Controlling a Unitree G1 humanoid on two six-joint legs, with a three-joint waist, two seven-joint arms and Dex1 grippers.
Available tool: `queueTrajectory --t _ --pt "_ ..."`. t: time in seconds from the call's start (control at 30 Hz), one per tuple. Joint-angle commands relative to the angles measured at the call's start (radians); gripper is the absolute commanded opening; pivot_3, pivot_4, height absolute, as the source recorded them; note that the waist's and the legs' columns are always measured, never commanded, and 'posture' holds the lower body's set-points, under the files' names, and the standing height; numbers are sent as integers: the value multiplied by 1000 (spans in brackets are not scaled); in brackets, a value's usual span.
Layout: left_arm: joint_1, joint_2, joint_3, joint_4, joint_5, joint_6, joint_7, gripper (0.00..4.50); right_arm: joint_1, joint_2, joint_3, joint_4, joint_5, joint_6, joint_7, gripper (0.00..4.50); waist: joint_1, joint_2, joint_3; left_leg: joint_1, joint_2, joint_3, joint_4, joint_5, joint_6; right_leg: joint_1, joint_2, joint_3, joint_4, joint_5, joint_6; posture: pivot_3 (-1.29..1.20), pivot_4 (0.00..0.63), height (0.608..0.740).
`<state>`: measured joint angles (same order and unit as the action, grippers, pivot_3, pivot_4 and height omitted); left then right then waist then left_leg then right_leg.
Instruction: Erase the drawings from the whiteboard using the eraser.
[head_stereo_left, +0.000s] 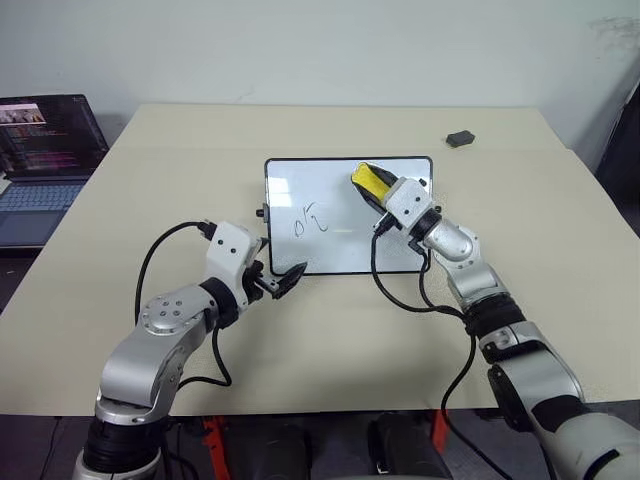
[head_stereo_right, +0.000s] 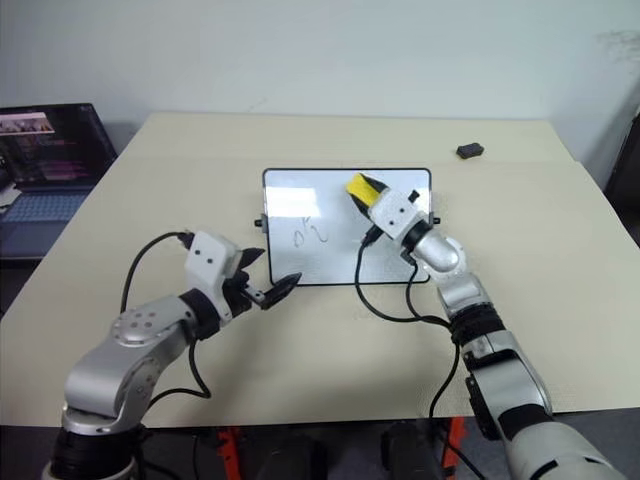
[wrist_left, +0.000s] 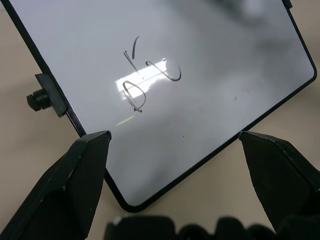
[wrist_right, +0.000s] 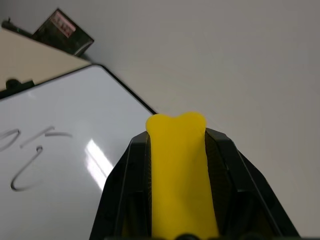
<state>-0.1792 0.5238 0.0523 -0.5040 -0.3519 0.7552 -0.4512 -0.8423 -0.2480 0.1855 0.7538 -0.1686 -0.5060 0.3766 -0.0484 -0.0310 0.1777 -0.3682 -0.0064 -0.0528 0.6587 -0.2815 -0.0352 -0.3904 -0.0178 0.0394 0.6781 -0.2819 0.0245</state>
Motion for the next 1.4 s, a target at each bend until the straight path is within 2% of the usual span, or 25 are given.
queueTrajectory --t 0.03,0.3,0.5,0.6,0.8,0.93,1.13,1.4 --pt "1 5 2 -32 2 -20 -4 4500 -18 37 26 84 -22 0 5 1126 -1 0 0 0 0 0 0 0 0 0 0 0 0 0 0 0 150 740" --pt "11 4 7 -33 1 -22 -1 4500 100 99 106 65 -58 -23 57 1125 -8 0 0 4 0 0 1 0 0 3 0 0 2 0 0 0 150 740" --pt "12 -1 2 -25 4 -30 0 4500 101 83 54 -22 -3 6 46 1123 -8 0 0 4 0 0 2 0 0 3 0 0 2 0 0 0 150 740" --pt "22 -4 4 -29 3 -35 2 4500 138 48 8 -182 66 70 86 1123 -3 1 1 3 0 0 2 0 0 3 0 0 2 0 0 0 150 740" --pt "79 -7 33 -40 -10 -81 -9 4500 359 -49 -93 -646 232 400 150 1123 19 2 1 -1 0 -2 -1 -1 0 1 -1 -1 -2 -2 2 0 150 740" --pt "125 -14 46 -40 -16 -114 -17 4500 507 -90 -127 -860 212 482 107 1123 20 2 1 -3 0 -2 -1 -2 -1 0 -1 -2 -4 -3 1 0 150 740" --pt "187 -25 56 -44 -30 -154 -41 4500 721 -77 -145 -1036 207 598 34 1123 19 3 2 -1 0 -3 -1 -2 -1 1 -1 -2 -3 -3 1 0 150 740" --pt "171 -24 60 -17 -14 -180 -22 4500 867 -44 -128 -1099 220 642 6 1123 19 3 2 0 0 -2 0 -1 -1 2 -1 -1 -3 -4 3 0 150 740"
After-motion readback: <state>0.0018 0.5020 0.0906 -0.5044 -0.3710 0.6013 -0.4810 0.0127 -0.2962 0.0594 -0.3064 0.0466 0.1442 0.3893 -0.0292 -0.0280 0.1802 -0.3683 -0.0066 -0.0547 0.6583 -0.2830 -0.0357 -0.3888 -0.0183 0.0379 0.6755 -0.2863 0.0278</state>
